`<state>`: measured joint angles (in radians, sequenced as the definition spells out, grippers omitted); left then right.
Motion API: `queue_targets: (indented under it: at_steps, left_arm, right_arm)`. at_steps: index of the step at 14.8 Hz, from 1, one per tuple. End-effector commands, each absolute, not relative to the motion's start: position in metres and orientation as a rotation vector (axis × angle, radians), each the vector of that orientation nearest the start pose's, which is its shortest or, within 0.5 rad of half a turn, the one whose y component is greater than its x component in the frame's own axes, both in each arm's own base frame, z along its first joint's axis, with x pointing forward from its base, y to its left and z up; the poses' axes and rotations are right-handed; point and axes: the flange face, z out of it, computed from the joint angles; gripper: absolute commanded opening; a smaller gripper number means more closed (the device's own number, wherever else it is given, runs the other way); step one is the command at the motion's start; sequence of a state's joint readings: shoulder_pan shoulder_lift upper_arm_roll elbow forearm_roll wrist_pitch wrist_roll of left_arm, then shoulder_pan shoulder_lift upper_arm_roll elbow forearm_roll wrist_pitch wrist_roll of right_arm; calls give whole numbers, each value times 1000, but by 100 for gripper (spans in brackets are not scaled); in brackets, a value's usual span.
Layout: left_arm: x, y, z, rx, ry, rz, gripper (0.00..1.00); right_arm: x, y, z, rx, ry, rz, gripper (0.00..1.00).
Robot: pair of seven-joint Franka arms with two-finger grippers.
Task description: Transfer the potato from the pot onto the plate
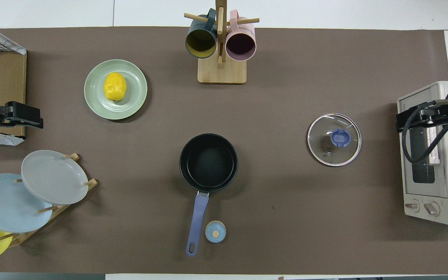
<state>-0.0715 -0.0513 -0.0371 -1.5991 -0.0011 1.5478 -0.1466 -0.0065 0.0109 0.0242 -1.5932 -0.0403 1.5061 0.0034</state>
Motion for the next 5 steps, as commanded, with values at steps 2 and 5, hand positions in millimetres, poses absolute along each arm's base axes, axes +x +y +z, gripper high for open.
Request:
queue_targets:
  at_steps: [2, 5]
  left_arm:
    - [528, -58, 638, -3152, -40, 34, 100]
    - [529, -58, 637, -3151, -38, 36, 100]
  right_arm:
    - [549, 5, 606, -3173, -16, 133, 100]
    - [549, 5, 606, -3173, -16, 133, 100]
